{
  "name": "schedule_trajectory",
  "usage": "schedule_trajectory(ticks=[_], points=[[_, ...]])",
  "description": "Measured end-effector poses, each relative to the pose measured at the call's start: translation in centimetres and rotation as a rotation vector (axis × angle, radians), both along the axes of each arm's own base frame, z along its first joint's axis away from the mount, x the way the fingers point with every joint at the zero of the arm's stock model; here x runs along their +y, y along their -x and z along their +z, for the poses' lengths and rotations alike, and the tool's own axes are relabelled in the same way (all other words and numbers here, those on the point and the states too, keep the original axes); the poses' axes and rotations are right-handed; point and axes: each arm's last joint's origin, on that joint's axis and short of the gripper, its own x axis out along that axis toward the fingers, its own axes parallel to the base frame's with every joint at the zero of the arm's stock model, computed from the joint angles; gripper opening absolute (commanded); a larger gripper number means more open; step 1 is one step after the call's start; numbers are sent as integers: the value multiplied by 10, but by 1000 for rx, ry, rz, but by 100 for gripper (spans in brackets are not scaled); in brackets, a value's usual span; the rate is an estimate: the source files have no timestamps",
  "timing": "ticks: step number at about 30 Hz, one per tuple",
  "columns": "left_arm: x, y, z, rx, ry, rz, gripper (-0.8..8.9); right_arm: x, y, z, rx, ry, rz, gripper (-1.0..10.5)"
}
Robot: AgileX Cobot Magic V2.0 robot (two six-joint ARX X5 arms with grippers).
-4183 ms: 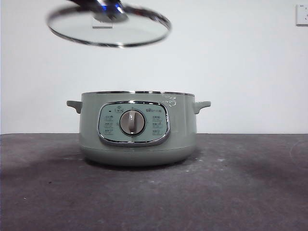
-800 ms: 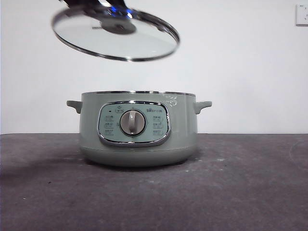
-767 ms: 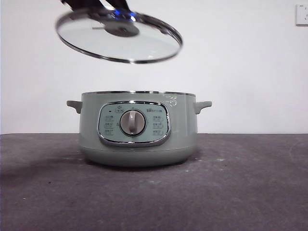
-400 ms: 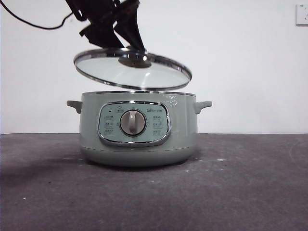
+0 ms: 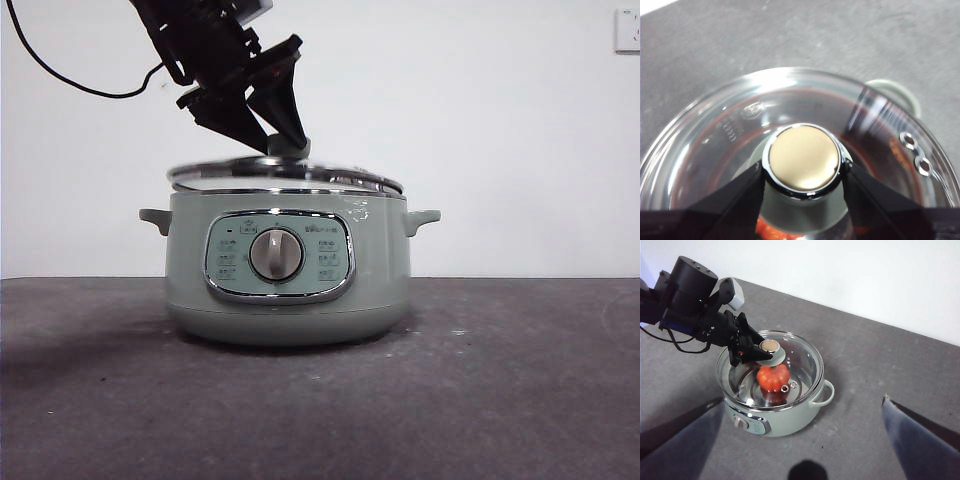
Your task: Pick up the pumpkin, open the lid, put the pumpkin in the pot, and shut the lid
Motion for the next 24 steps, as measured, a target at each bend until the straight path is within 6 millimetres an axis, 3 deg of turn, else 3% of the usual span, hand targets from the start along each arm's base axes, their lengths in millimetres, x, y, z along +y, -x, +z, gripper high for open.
schedule_trajectory(ticks=[17, 24], points=[[-1, 0, -2, 19, -18, -9, 12, 1, 1, -1, 18, -14, 48, 598], [-1, 0, -2, 31, -34, 1, 437, 1, 2, -2, 33, -5, 48, 598]])
